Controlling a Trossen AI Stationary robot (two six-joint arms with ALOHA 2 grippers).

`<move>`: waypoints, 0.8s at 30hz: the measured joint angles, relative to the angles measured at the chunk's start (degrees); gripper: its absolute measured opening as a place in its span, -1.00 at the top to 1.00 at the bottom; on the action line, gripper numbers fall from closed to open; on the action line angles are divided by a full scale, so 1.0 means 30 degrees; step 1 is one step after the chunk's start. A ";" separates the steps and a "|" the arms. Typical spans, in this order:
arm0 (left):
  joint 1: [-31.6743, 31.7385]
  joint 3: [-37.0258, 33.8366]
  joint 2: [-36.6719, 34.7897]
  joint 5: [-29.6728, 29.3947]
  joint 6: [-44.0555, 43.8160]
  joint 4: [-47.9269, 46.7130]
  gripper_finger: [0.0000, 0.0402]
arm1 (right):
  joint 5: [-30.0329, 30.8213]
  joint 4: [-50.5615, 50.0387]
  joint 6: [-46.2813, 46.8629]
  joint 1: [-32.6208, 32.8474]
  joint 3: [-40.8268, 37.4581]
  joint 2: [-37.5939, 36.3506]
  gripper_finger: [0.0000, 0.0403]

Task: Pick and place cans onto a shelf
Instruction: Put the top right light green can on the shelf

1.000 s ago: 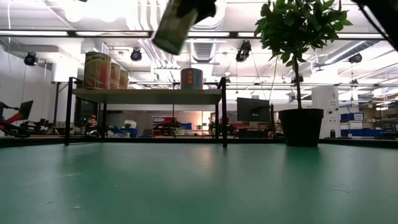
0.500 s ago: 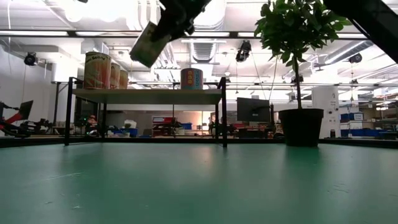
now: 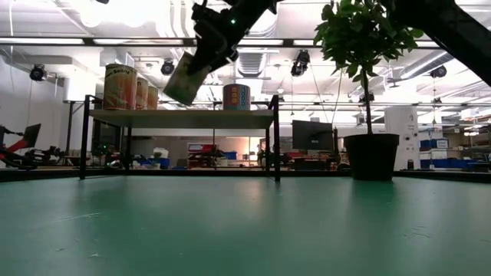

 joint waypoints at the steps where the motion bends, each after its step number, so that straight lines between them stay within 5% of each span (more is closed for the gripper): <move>1: 0.0000 0.0000 0.0000 0.0000 0.0000 0.0000 1.00 | 0.0011 0.0078 0.0002 -0.0024 0.0006 0.0016 -0.54; 8: 0.0000 0.0000 0.0015 0.0000 0.0000 0.0000 1.00 | -0.0022 0.0066 0.0343 -0.0289 0.0000 0.0023 -0.69; 24: -0.0002 0.0000 0.0022 0.0005 0.0000 0.0000 1.00 | -0.0007 0.0758 -0.0256 -0.0319 0.0051 0.0023 -0.64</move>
